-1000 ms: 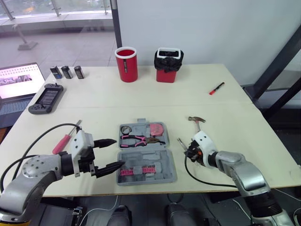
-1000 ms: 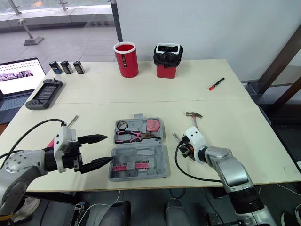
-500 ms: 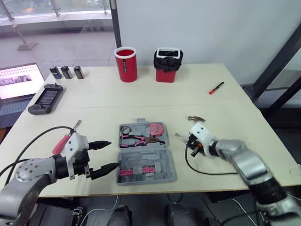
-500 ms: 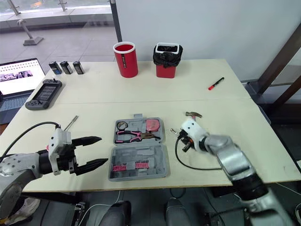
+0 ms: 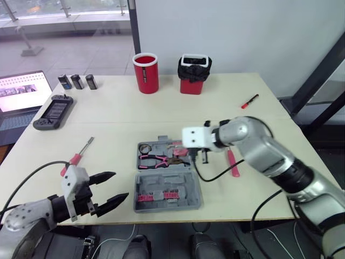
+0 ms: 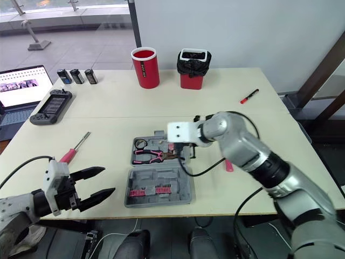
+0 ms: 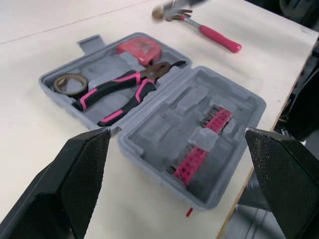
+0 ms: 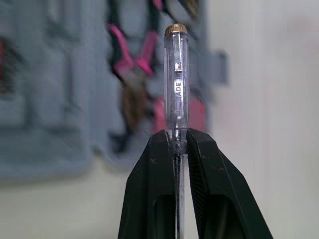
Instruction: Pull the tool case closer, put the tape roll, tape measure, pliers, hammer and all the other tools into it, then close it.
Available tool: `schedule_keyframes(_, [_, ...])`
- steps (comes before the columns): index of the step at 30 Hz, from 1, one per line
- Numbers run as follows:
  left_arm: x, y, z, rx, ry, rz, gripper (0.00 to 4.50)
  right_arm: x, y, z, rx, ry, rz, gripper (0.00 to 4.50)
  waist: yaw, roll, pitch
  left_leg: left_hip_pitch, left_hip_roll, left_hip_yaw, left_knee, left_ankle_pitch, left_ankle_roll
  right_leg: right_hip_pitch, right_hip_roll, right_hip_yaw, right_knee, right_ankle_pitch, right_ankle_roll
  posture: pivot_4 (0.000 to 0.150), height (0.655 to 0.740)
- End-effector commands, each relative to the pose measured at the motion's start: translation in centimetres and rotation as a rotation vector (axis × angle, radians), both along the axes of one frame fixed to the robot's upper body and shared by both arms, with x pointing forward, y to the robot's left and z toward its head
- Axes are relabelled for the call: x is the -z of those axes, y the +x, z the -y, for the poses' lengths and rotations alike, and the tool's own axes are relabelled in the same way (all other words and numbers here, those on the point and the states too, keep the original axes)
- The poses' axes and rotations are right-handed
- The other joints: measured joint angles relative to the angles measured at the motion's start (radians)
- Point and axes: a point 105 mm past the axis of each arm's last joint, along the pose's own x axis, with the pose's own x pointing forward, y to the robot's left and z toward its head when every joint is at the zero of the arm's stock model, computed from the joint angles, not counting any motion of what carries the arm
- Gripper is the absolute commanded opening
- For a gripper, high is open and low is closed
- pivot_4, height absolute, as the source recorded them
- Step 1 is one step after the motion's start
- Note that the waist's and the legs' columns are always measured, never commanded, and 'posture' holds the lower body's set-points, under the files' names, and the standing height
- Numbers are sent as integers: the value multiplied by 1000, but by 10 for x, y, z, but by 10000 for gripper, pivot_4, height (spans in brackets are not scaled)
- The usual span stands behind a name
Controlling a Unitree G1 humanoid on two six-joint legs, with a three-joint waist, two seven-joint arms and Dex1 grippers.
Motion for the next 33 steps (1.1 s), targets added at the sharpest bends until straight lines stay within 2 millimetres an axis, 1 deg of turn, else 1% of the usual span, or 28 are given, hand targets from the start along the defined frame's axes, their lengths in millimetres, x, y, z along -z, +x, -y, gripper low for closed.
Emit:
schedule_keyframes(1, [-6,-7,-4,-31,13,48,45000,9,-5,-17,-1,-7,-11,507,0,0,0,0,0,0,0,0,0,0,0,0,0,0,0,1500,7400])
schedule_keyframes(2, [-5,-8,-5,-41,8,48,45000,11,-6,-19,-1,-10,-14,507,0,0,0,0,0,0,0,0,0,0,0,0,0,0,0,1500,7400])
schedule_keyframes(4, [3,-13,-10,-80,1,35,45000,14,-10,-30,-19,-8,-23,507,2,0,0,0,0,0,0,0,0,0,0,0,0,0,0,1500,7400])
schedule_keyframes(6, [11,-18,-11,-102,-14,21,45000,18,-14,-41,-38,2,-38,507,0,0,0,0,0,0,0,0,0,0,0,0,0,0,0,1500,7400])
schedule_keyframes(10, [14,-24,-9,-123,-23,18,45000,27,-17,-50,-57,-5,-49,507,0,0,0,0,0,0,0,0,0,-1,0,0,0,0,-1,1500,7400])
schedule_keyframes(16, [15,-26,-10,-132,-16,15,45000,38,-7,-52,-55,-52,-24,507,-1,0,0,0,0,0,0,0,0,0,-1,0,0,0,-1,1500,7400])
schedule_keyframes(22, [13,-23,-9,-129,-6,22,45000,46,-11,-56,-70,-83,-34,507,-7,0,0,0,0,0,-1,0,0,-1,0,0,0,0,-1,1500,7400])
schedule_keyframes(33, [13,-24,-8,-121,4,16,45000,48,-14,-58,-91,-101,-34,507,-24,0,0,0,0,0,-1,0,0,-1,0,0,0,0,-1,1500,7400])
